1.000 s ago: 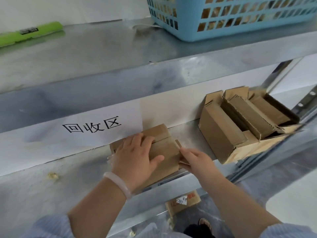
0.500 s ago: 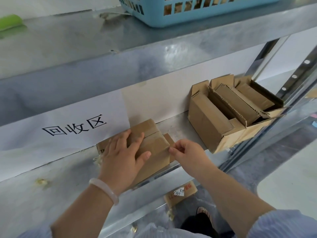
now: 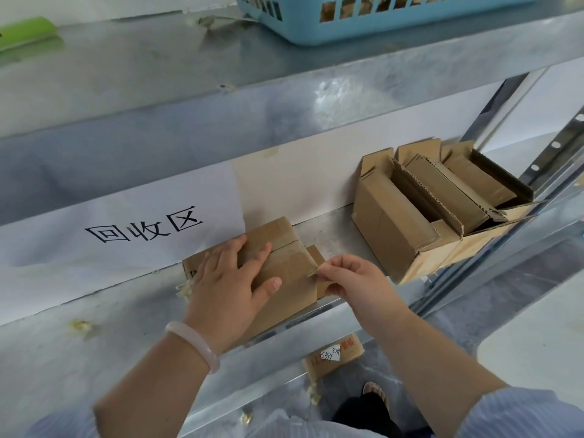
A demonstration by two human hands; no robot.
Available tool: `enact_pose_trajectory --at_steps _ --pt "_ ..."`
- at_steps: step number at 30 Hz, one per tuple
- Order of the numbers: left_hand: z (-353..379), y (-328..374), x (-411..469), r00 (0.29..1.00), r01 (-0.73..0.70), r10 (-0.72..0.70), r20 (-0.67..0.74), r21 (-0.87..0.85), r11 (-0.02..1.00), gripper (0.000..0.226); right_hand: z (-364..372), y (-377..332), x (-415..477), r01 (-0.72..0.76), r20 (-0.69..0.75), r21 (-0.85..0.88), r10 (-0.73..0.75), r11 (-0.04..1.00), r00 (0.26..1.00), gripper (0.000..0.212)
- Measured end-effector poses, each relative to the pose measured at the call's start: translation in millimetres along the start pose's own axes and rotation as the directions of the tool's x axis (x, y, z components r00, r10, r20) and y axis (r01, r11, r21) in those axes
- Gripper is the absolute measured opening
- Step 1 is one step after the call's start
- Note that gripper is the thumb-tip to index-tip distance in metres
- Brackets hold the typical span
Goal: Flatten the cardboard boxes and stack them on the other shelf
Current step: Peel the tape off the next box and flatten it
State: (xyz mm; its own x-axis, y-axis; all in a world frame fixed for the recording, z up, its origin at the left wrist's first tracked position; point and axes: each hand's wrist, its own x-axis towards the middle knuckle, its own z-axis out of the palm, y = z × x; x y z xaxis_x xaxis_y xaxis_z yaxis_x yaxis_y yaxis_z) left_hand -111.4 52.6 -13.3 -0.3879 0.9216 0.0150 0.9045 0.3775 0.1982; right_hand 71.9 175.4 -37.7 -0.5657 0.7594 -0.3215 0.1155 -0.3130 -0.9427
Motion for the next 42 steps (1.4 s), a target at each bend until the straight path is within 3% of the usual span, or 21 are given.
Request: enact_pose_trajectory --at_steps 5,10,14,17,24,29,34,39,42 --pt "2 -3 1 1.000 0.000 0.000 0.014 -0.002 1.000 0.066 0 0 5 -0.064 0.016 0.119 0.062 0.991 0.998 0.015" --pt "-2 -8 -1 0.999 -0.022 0.024 0.049 -0.042 0.999 0.072 -12 -23 29 -0.059 -0.143 -0.097 0.045 0.993 0.989 0.013" --pt "-8 -13 -2 0.992 -0.049 0.061 0.108 -0.108 0.993 0.066 3 -32 53 -0.142 0.002 -0.239 0.146 0.961 0.989 0.026" --pt "-16 -12 -4 0.992 -0.049 0.067 0.111 -0.162 0.986 0.075 21 -30 62 -0.190 0.078 -0.227 0.212 0.955 0.974 0.032" --pt "-20 -12 -9 0.992 -0.081 0.098 0.079 -0.195 0.977 0.074 22 -28 71 -0.170 0.042 -0.163 0.179 0.972 0.983 0.019" --pt "-14 -4 -4 0.999 -0.023 0.015 -0.048 -0.163 0.986 0.065 22 -29 75 -0.094 -0.014 -0.222 0.093 0.971 0.996 0.009" --pt "-7 -2 -3 0.999 -0.031 0.029 -0.035 -0.048 0.998 0.075 30 -29 80 0.053 -0.056 -0.447 -0.087 0.893 0.995 0.011" --pt "-4 -4 -2 0.999 -0.025 0.024 -0.030 -0.033 0.999 0.076 27 -31 76 0.227 -0.004 -0.544 -0.273 0.808 0.962 0.020" --pt "-3 -5 -1 0.999 -0.017 0.016 -0.038 -0.034 0.999 0.076 24 -30 68 0.299 -0.003 -0.511 -0.350 0.806 0.937 0.020"
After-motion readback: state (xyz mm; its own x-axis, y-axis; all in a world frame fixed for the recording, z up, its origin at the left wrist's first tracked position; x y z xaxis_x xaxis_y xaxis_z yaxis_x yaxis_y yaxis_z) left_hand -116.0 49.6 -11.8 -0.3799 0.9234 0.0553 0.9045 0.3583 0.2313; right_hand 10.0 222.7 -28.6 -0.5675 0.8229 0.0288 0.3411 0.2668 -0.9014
